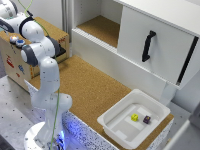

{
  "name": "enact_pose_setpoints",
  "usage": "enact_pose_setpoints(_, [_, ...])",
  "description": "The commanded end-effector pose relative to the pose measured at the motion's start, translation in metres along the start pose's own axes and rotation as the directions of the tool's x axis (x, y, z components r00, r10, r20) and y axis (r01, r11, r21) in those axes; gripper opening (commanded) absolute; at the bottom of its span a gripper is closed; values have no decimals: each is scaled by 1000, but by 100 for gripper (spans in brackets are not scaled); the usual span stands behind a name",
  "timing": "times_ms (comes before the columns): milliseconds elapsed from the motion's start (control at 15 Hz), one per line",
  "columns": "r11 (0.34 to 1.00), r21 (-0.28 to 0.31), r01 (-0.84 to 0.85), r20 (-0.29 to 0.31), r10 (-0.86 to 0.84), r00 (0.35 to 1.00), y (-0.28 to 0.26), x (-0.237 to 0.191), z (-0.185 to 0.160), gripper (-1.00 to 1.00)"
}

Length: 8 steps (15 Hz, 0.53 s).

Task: Toggle the red light switch to turn off the red light

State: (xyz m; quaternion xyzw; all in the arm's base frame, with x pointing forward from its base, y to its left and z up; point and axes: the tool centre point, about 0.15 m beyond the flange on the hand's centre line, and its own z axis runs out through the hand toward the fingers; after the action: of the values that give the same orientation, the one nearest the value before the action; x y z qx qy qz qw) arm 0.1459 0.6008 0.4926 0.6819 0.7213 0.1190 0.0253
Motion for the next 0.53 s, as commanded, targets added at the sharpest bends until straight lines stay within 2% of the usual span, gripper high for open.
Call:
enact_pose_setpoints(0, [1000,11,-19,166,17,986,11,26,-6,-100])
enact_pose_setpoints(467, [1000,30,1,167,-6,986,18,26,16,-100])
